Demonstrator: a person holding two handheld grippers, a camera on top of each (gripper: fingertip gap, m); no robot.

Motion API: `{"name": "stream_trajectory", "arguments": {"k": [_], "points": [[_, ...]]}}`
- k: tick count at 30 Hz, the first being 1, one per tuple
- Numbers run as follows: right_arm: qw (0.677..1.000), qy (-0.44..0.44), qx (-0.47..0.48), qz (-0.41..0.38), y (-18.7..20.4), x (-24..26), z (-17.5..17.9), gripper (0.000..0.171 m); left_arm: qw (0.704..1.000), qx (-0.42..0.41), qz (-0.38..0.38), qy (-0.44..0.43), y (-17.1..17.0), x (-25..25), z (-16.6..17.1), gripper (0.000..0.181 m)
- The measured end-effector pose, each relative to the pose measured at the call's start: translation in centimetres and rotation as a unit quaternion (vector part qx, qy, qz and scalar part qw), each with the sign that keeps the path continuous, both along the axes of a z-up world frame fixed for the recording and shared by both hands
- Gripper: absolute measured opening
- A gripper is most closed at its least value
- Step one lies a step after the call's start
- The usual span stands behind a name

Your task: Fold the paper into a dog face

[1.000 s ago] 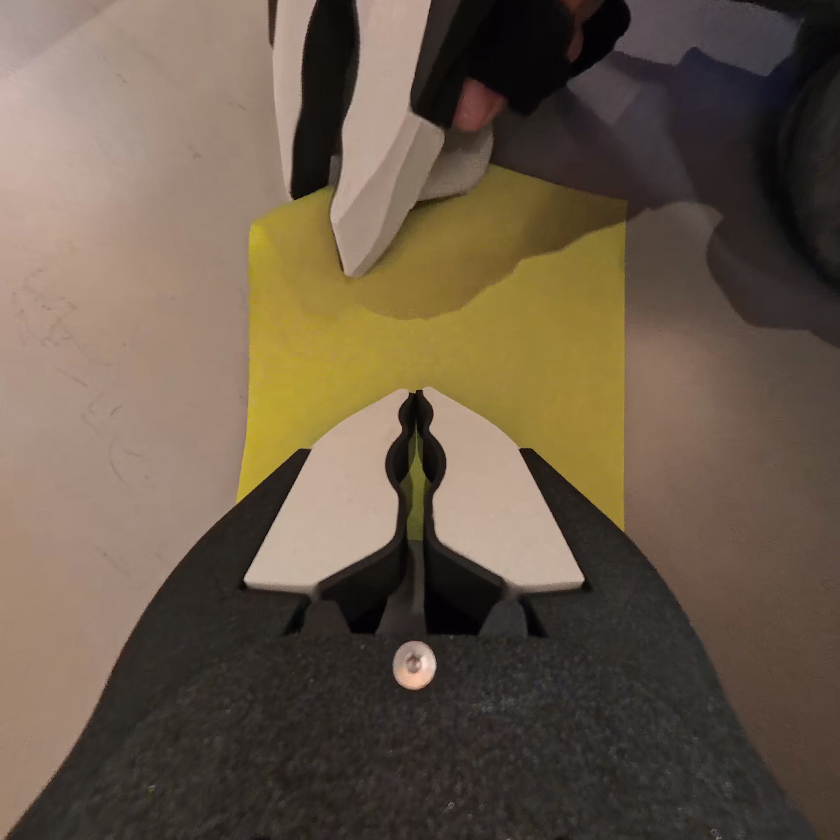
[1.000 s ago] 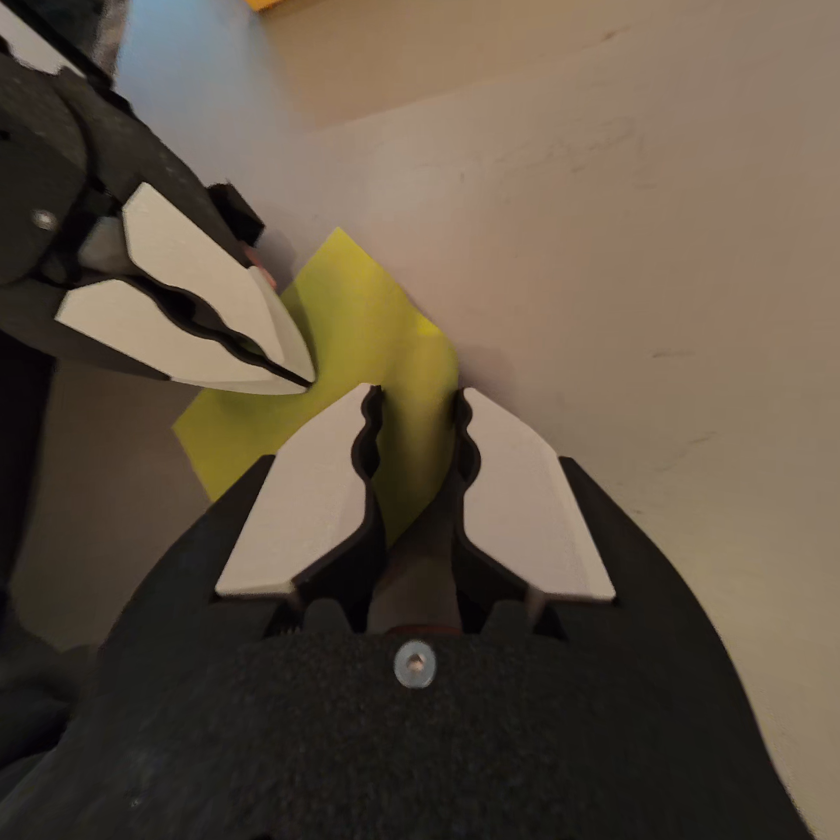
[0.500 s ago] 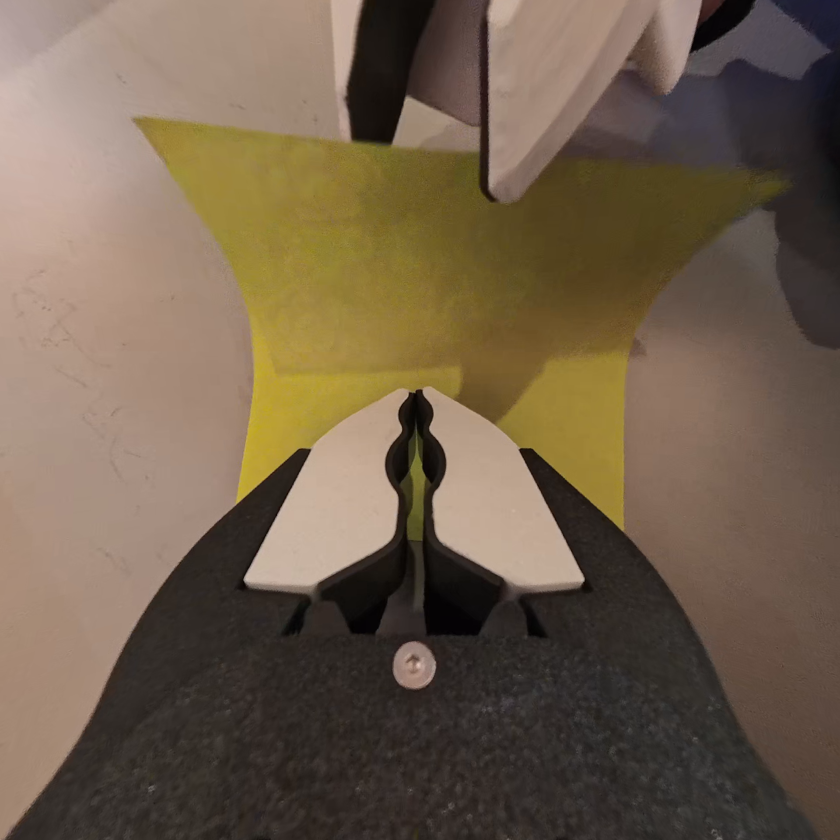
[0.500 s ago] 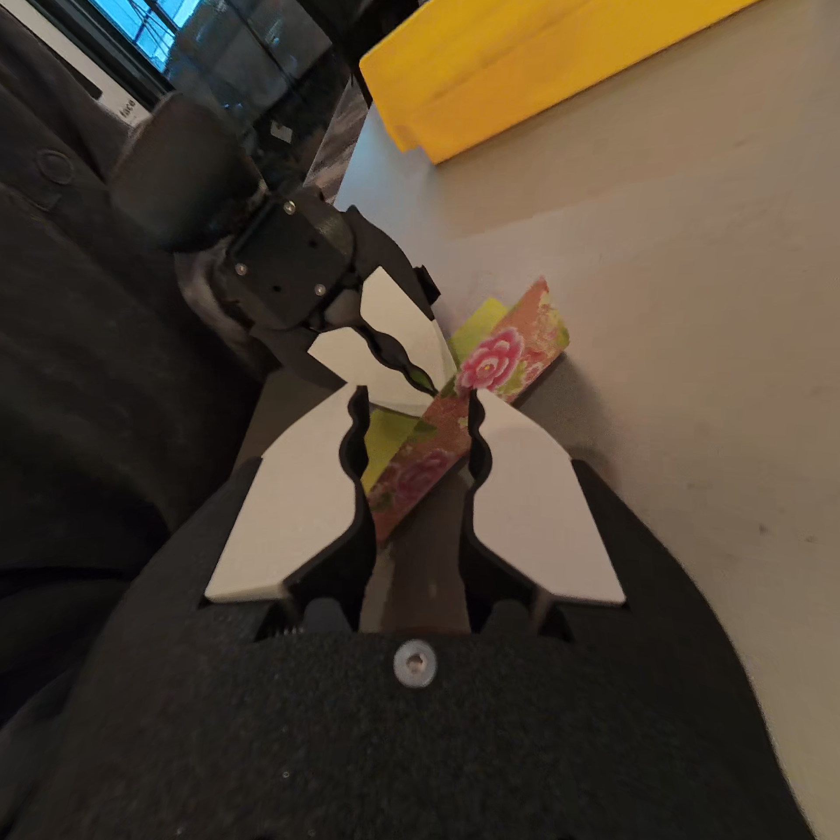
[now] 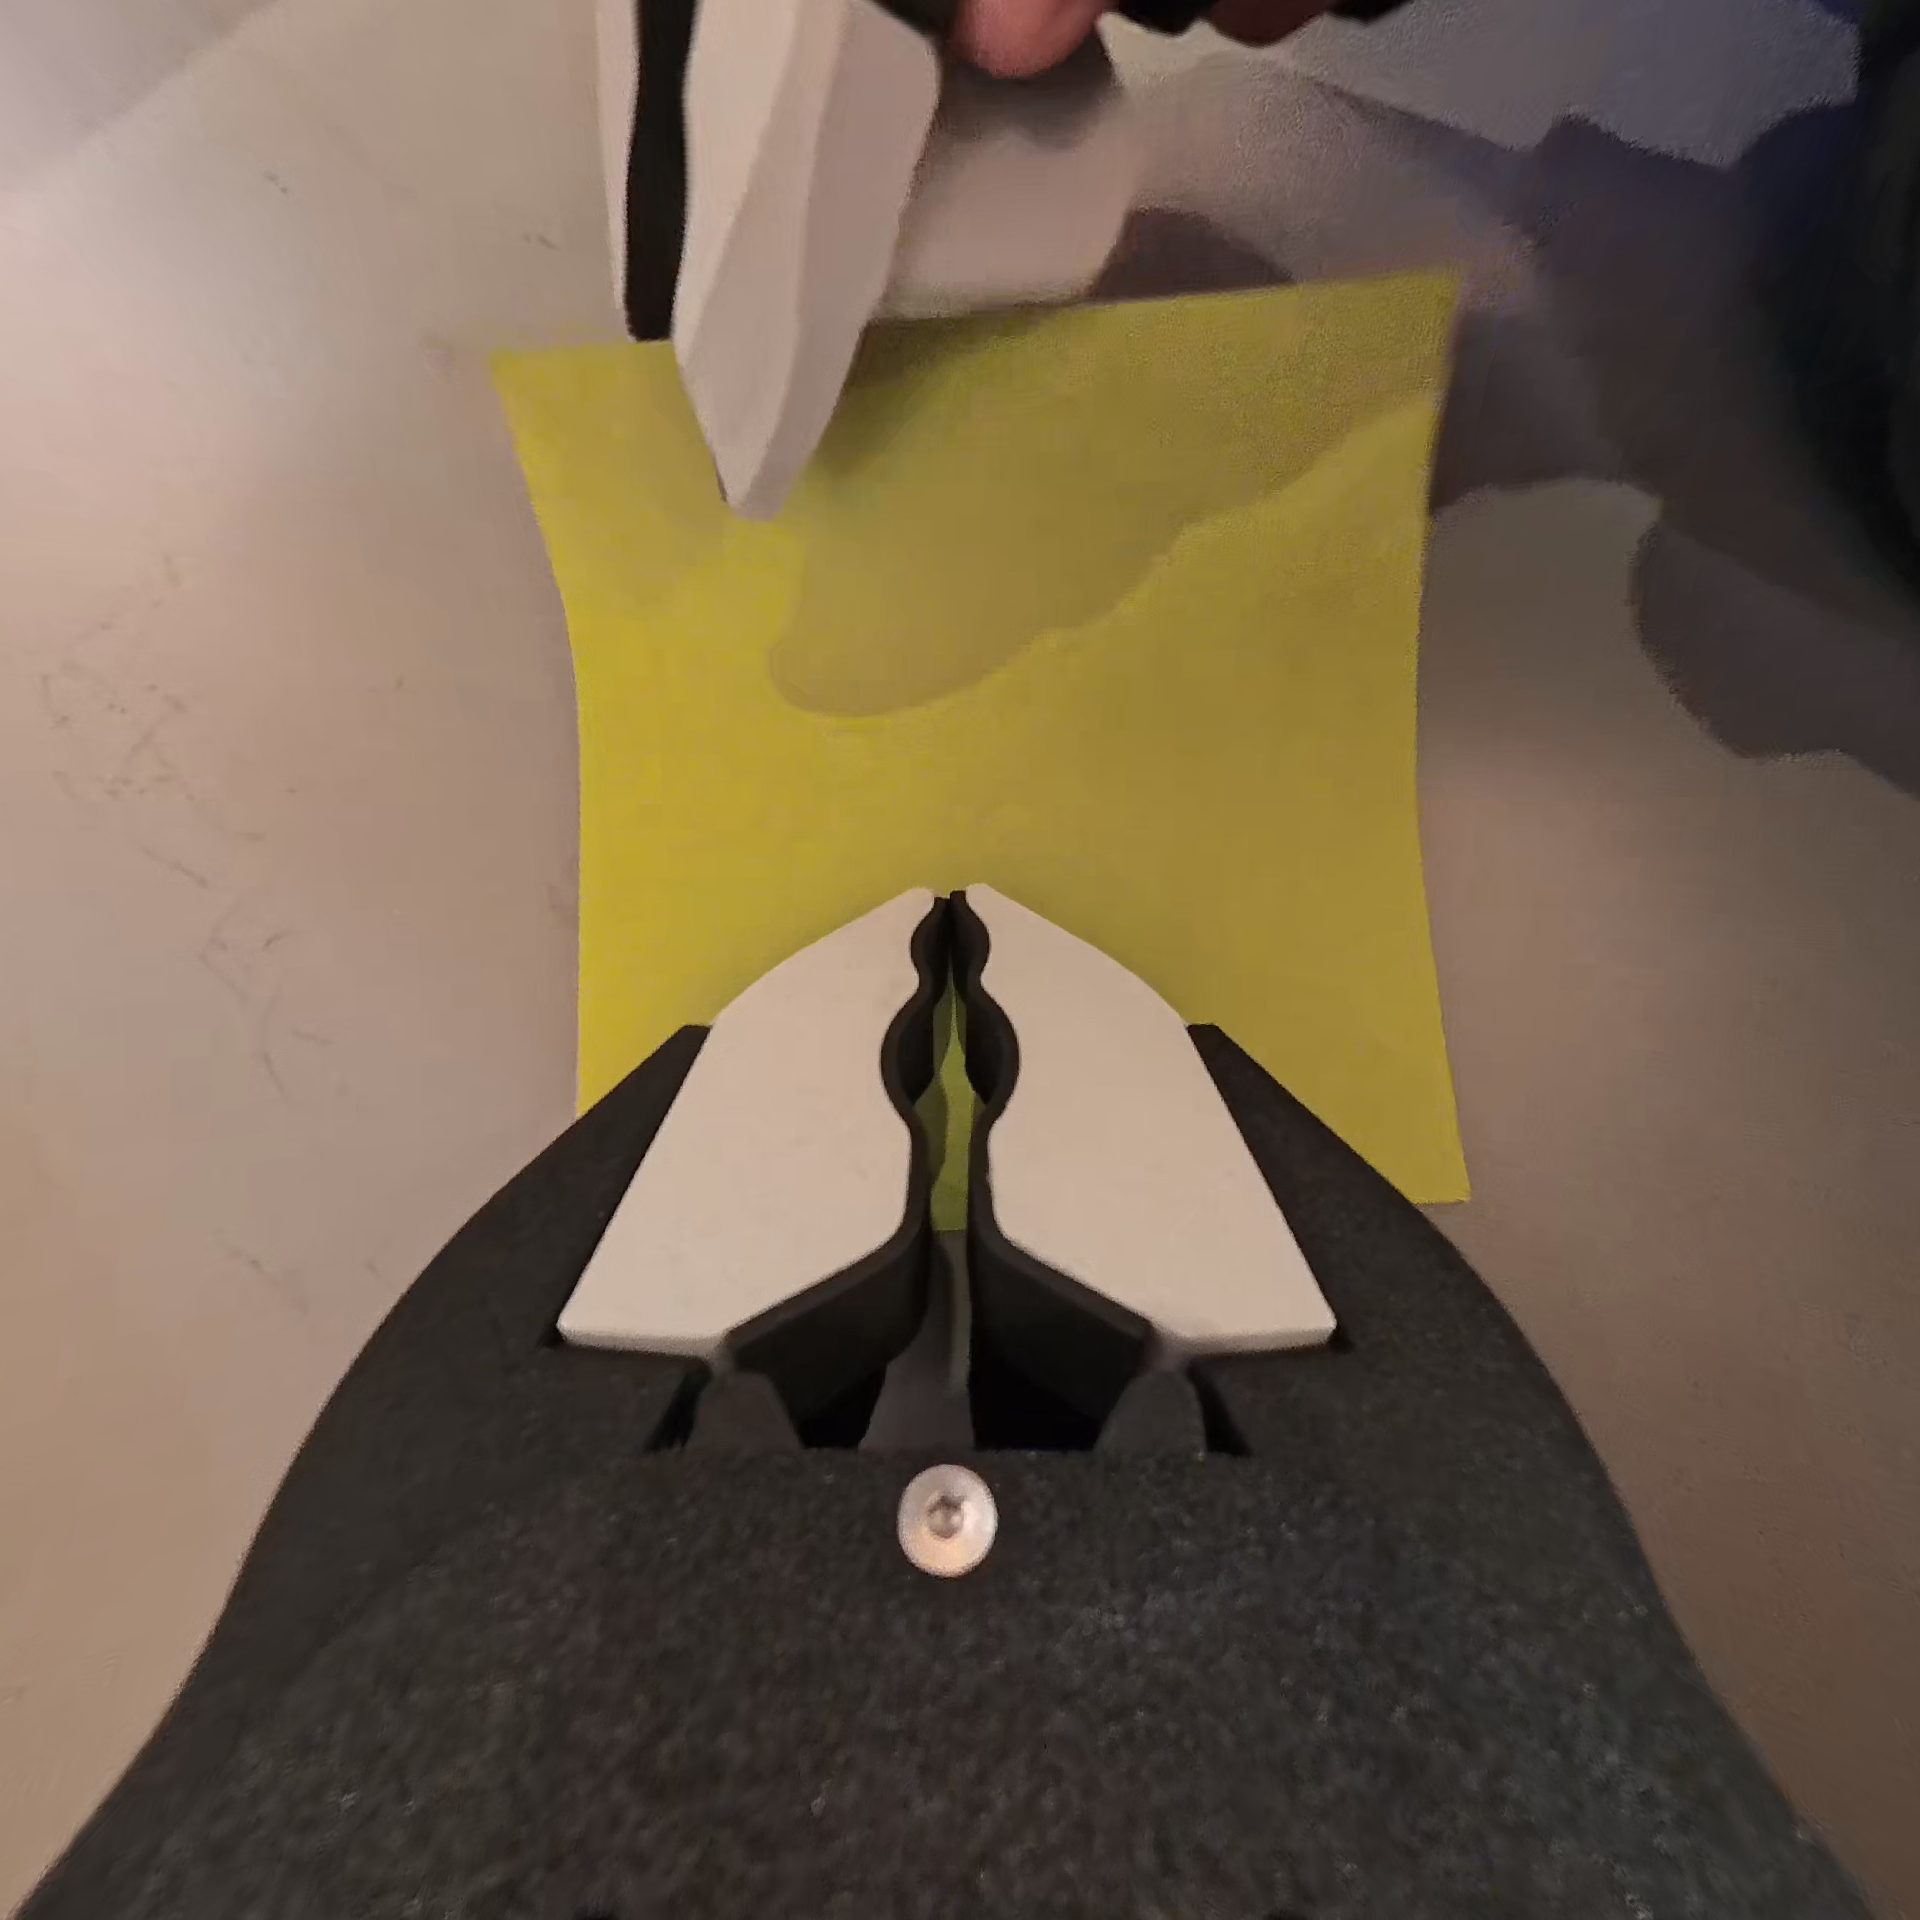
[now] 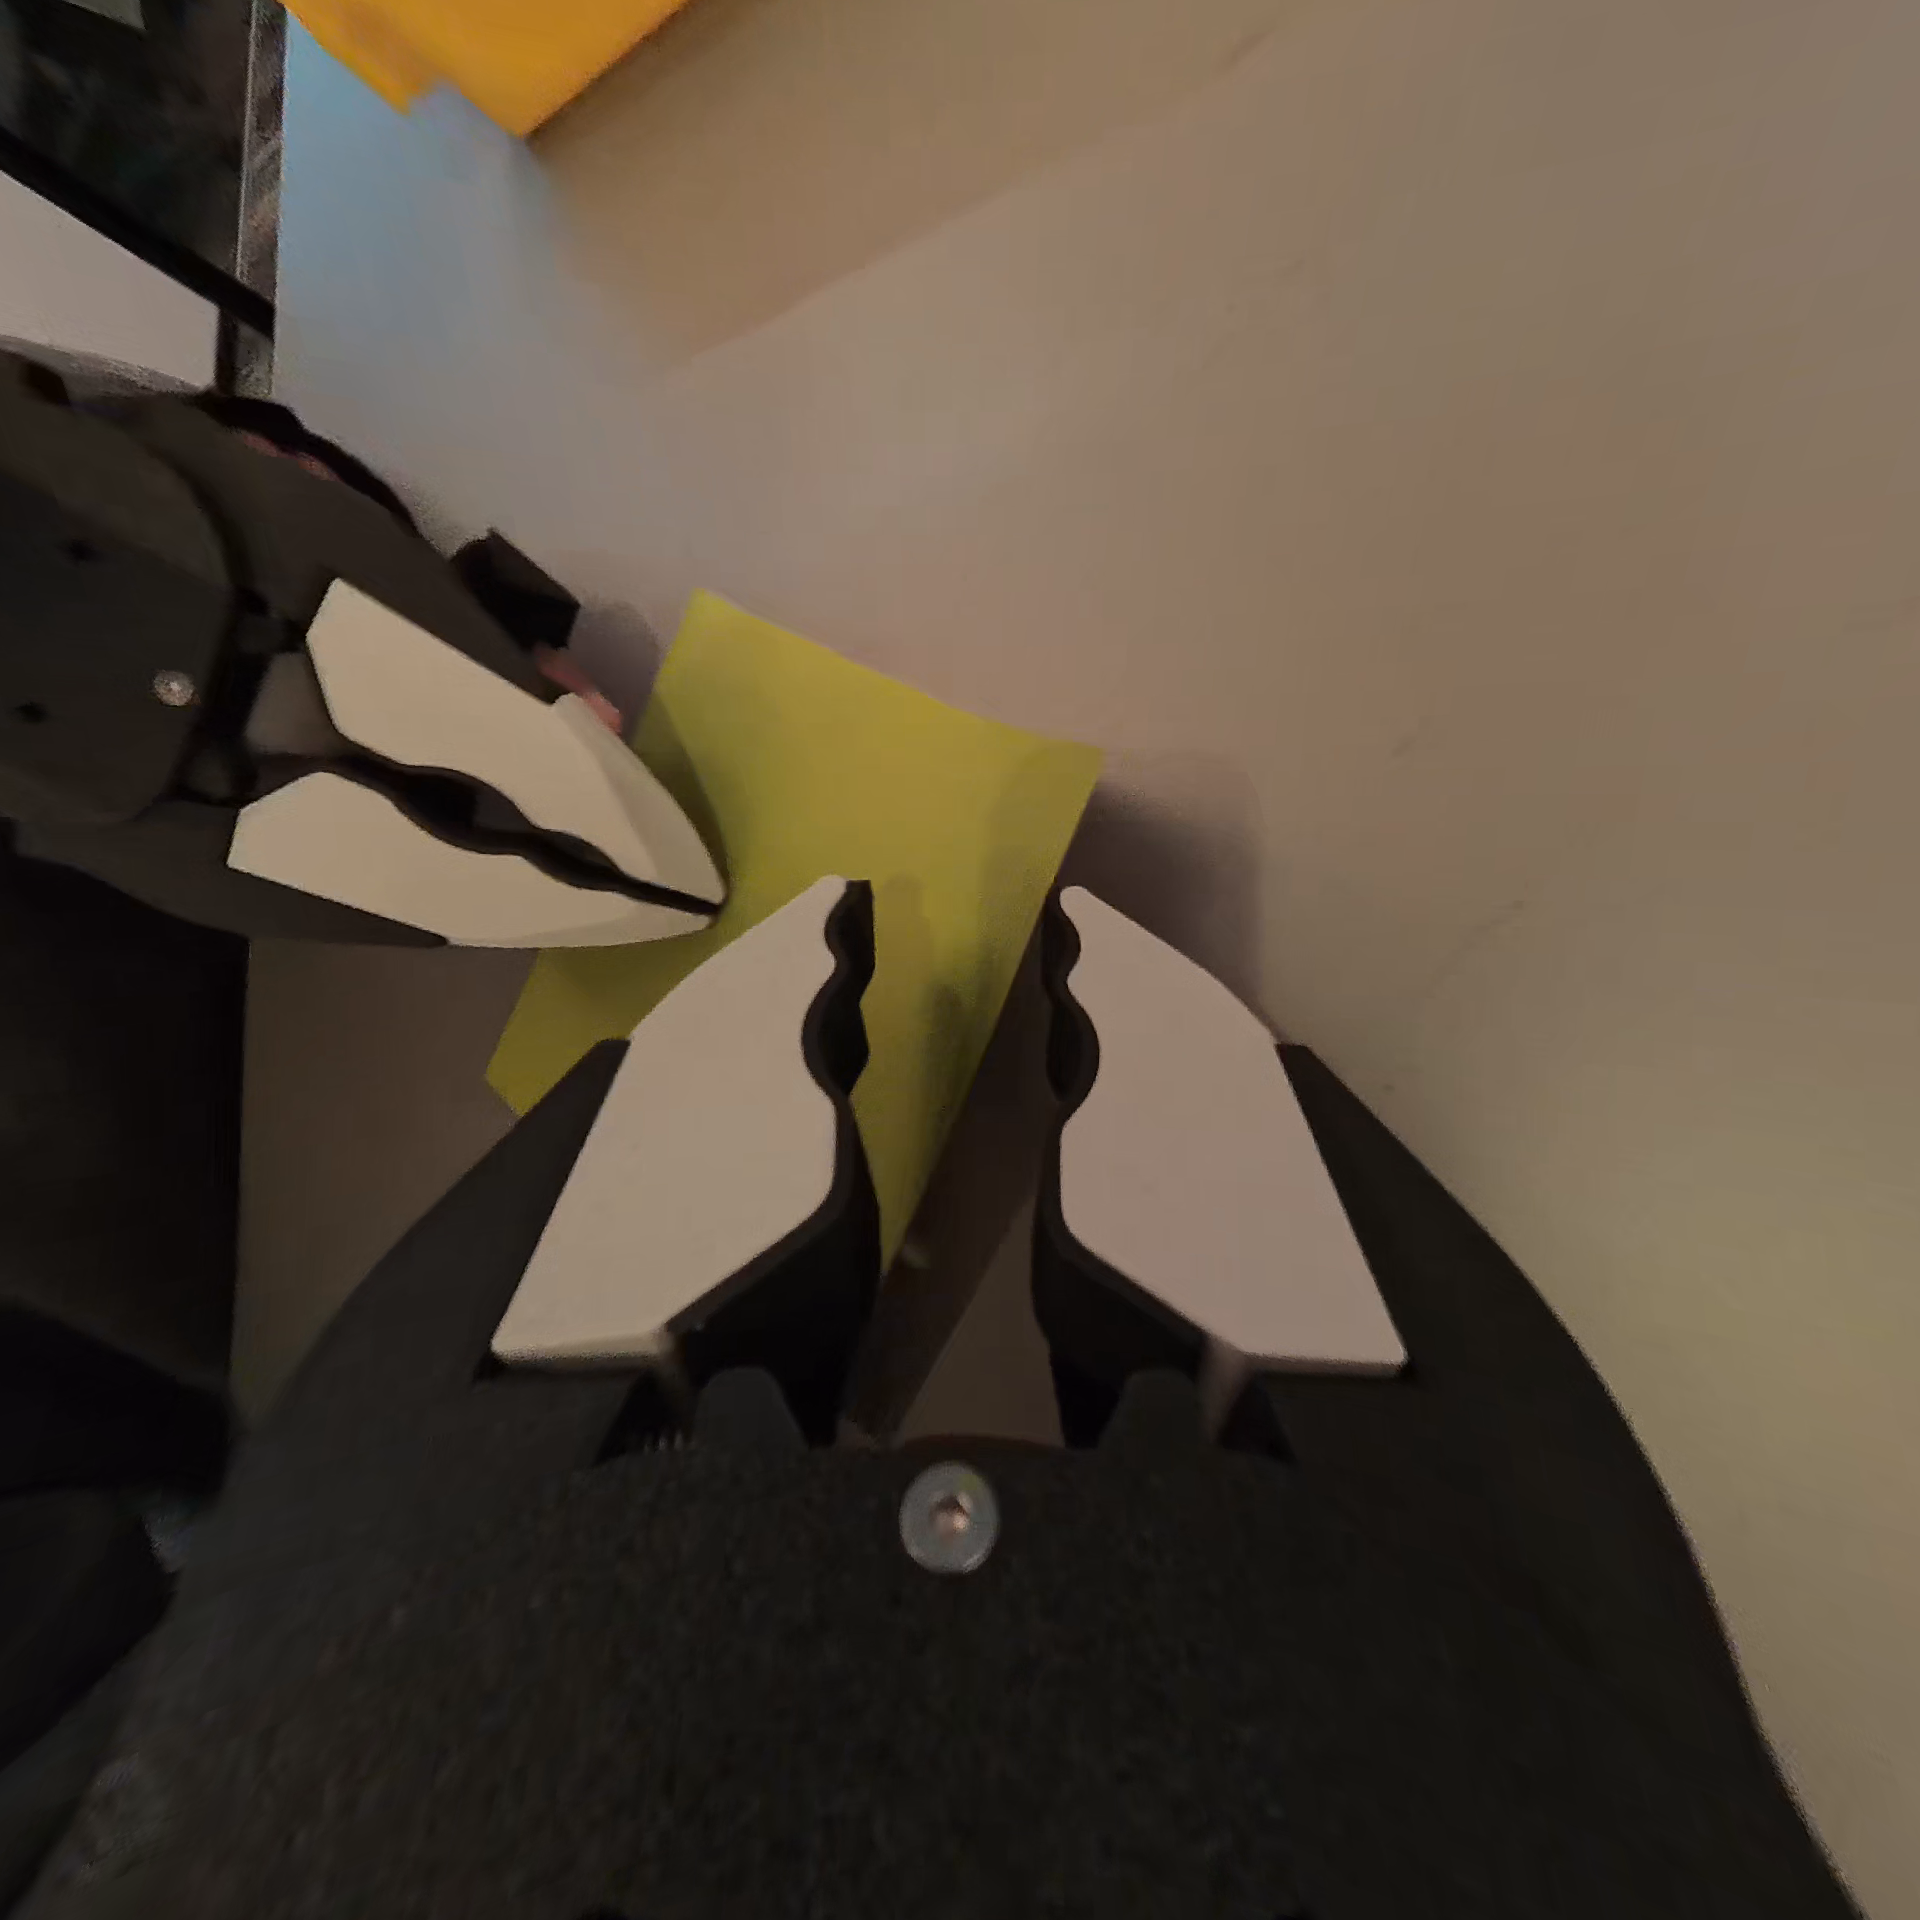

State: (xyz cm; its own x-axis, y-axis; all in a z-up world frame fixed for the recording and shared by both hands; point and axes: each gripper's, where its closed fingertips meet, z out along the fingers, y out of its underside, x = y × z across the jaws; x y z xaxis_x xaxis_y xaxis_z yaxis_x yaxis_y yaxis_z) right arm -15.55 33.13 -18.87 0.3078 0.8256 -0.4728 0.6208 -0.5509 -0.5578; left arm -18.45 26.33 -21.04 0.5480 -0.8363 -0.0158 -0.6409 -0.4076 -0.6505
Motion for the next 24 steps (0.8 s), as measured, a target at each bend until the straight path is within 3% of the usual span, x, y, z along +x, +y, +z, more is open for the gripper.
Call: {"name": "stream_trajectory", "arguments": {"k": [1, 13, 24], "points": [[1.000, 0.001, -0.005, 0.004, 0.3, -0.2, 0.0, 0.029, 1.000, 0.001, 0.000, 0.001, 0.0, 0.0, 0.0, 0.000], [0.997, -0.040, 0.048, 0.038, 3.0, -1.1, -0.1, 0.007, 1.000, -0.003, -0.005, -0.002, 0.0, -0.1, 0.0, 0.000], [0.995, -0.048, 0.063, 0.061, 2.9, -1.7, -0.4, 0.000, 1.000, -0.007, -0.007, -0.002, -0.1, -0.1, 0.0, 0.000]]}}
